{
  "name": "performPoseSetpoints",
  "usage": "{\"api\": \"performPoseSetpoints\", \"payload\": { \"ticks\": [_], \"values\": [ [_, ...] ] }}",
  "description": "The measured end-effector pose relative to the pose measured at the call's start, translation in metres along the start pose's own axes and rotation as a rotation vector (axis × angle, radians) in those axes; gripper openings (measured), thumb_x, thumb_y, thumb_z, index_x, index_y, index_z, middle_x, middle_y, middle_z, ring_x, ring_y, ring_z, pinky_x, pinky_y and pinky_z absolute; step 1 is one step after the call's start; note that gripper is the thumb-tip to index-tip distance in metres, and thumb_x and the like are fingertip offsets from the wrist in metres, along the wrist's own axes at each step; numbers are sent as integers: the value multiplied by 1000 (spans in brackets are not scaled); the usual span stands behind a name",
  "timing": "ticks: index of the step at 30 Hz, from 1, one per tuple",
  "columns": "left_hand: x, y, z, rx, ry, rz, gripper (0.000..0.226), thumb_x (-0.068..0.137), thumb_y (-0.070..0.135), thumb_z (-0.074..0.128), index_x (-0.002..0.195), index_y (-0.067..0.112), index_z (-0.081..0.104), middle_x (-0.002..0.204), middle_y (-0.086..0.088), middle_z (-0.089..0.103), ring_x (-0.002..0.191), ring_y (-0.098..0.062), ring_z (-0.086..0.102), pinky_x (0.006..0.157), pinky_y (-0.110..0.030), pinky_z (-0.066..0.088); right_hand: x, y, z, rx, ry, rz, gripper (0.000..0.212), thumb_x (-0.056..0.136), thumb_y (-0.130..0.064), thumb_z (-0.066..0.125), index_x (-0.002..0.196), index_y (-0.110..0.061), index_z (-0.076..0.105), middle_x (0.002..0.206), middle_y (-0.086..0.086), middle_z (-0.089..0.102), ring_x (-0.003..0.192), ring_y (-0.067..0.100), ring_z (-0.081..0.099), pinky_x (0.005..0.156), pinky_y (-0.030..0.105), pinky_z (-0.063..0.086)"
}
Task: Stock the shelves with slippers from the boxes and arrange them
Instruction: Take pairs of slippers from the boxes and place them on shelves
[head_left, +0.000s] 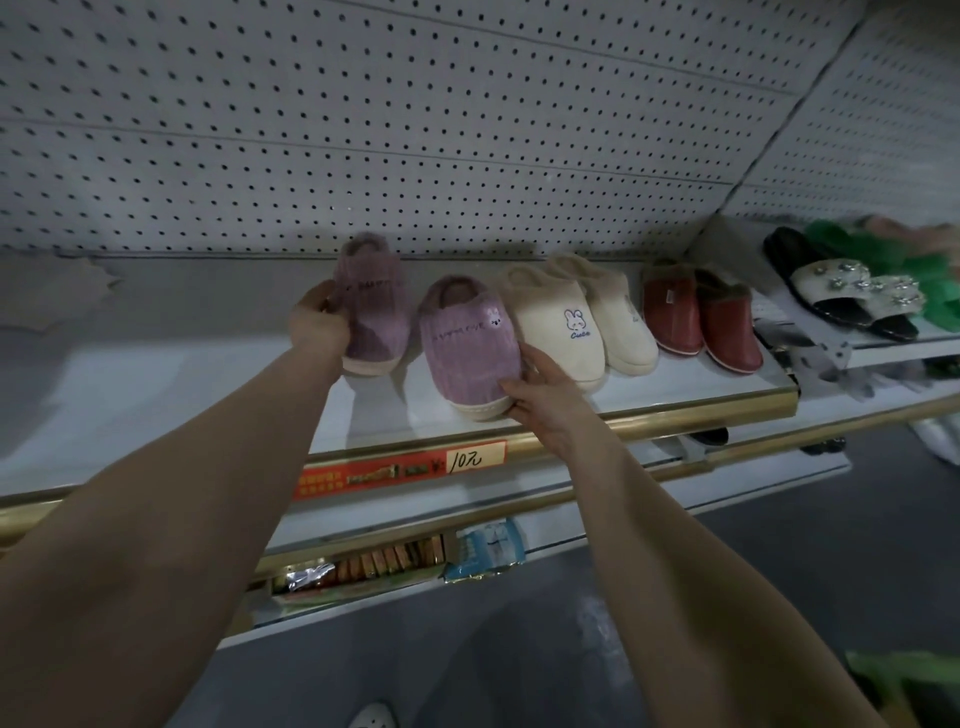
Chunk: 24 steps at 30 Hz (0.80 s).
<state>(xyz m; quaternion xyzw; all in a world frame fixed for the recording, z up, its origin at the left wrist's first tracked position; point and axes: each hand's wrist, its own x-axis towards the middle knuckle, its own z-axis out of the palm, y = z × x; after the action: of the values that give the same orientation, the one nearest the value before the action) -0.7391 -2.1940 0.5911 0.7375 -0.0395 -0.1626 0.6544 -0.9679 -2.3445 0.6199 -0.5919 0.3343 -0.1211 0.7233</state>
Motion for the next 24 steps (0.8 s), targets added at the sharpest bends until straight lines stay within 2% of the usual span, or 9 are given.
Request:
{"api": "performPoseSetpoints", "payload": {
  "ticks": [2,5,7,10,12,14,17,21,24],
  "values": [
    [-7,-3,-1,63,-16,45,30,86,-1,46,112,-3,61,110,-29,61,108,-41,57,84,-30,42,7,-2,2,-55,43,-21,52,85,17,55,122,-20,60,122,3,64,120,27,58,103,46,49],
    [-22,2,2,118,17,113,41,88,0,47,125,8,61,124,-18,62,115,-31,57,94,-35,47,11,-3,2,-150,112,-23,69,79,19,60,142,-9,50,141,11,55,130,25,51,113,45,39],
    [-31,6,7,186,42,160,45,87,2,48,129,13,60,125,-12,63,114,-28,57,97,-36,48,10,-5,-1,-183,126,-17,67,78,19,61,140,-8,53,138,11,57,130,22,50,115,41,35],
    [-45,8,15,283,60,273,43,83,5,50,123,14,64,115,-14,66,104,-31,60,89,-37,50,4,-11,-4,-161,112,-54,57,77,21,60,129,-4,61,112,7,68,109,19,60,104,34,44],
    [-54,9,24,293,66,340,42,81,8,50,118,12,67,109,-14,67,99,-32,60,85,-34,49,-4,-15,-9,-117,125,-74,47,79,15,65,120,-8,63,105,1,67,101,15,61,100,32,45],
    [-63,11,35,269,35,325,38,83,8,52,118,11,67,111,-12,67,102,-29,60,88,-31,47,-11,-17,-19,-109,137,-75,43,85,6,67,124,-12,62,111,0,63,106,13,59,104,32,43],
    [-79,13,56,230,-46,301,34,88,8,53,119,11,67,115,-8,67,108,-25,60,97,-34,47,-22,-16,-39,-125,151,-104,47,87,4,63,130,-13,61,130,13,60,117,18,57,106,32,44],
    [-114,20,94,232,-106,371,29,90,11,55,116,15,68,113,0,68,106,-17,60,91,-22,44,-45,-15,-77,-99,192,-126,43,87,5,62,124,-17,63,122,15,65,102,17,62,90,27,49],
    [-147,24,132,244,-196,383,28,92,12,55,117,15,67,113,-2,68,106,-16,60,87,-17,40,-73,-14,-115,-84,216,-115,41,86,2,65,119,-22,64,120,13,66,99,19,64,96,32,51]
  ]
}}
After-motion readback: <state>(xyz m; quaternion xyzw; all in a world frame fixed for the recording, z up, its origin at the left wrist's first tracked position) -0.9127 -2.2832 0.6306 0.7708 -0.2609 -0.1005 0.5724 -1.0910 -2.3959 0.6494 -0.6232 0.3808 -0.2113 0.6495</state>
